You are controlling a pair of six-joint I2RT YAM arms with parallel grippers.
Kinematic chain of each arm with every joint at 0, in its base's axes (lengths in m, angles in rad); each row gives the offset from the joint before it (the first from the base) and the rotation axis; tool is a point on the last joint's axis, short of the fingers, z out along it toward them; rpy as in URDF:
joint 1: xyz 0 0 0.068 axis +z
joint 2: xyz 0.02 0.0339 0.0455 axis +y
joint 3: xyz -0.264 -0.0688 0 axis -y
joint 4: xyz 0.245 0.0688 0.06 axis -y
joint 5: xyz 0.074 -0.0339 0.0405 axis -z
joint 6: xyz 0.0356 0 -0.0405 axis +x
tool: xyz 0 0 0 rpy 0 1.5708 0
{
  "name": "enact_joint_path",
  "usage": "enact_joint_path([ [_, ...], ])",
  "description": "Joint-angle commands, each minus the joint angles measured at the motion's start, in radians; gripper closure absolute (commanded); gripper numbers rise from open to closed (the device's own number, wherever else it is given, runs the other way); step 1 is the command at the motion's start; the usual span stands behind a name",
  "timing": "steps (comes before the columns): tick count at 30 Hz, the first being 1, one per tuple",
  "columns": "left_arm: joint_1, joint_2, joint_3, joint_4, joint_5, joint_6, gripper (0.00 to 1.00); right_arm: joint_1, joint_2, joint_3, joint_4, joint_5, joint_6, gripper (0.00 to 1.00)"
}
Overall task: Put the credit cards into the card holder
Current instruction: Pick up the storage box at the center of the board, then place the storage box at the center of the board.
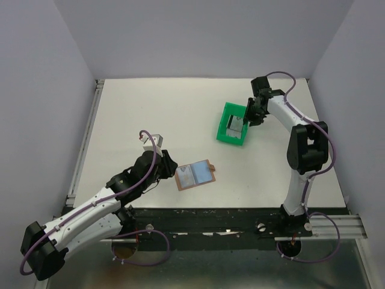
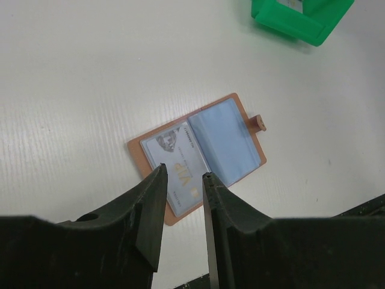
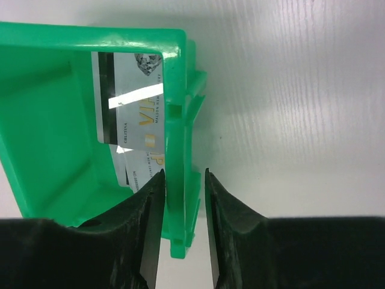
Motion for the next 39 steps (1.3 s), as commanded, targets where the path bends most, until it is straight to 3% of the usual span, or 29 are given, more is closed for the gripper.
enact_joint_path([
  [1, 0.017, -0.010, -0.018, 0.010, 0.031, 0.015, 0.56, 0.004, 0.044, -0.020, -0.011, -0.026, -0.018, 0.65],
  [7, 0.031, 0.001, -0.011, 0.021, 0.042, 0.030, 0.56, 0.014, 0.015, -0.058, 0.021, -0.030, -0.071, 0.84],
  [12, 0.044, 0.025, -0.001, 0.039, 0.066, 0.042, 0.56, 0.072, -0.022, -0.072, 0.018, -0.026, -0.160, 0.91],
  [23, 0.087, 0.094, 0.060, 0.109, 0.134, 0.085, 0.52, 0.201, -0.054, -0.102, 0.024, -0.011, -0.289, 0.93],
  [30, 0.146, 0.217, 0.132, 0.275, 0.302, 0.093, 0.45, 0.231, -0.094, -0.157, 0.070, 0.016, -0.305, 0.94],
  [39, 0.162, 0.318, 0.158, 0.381, 0.388, 0.049, 0.45, 0.267, -0.158, -0.046, -0.095, 0.246, -0.360, 1.00],
])
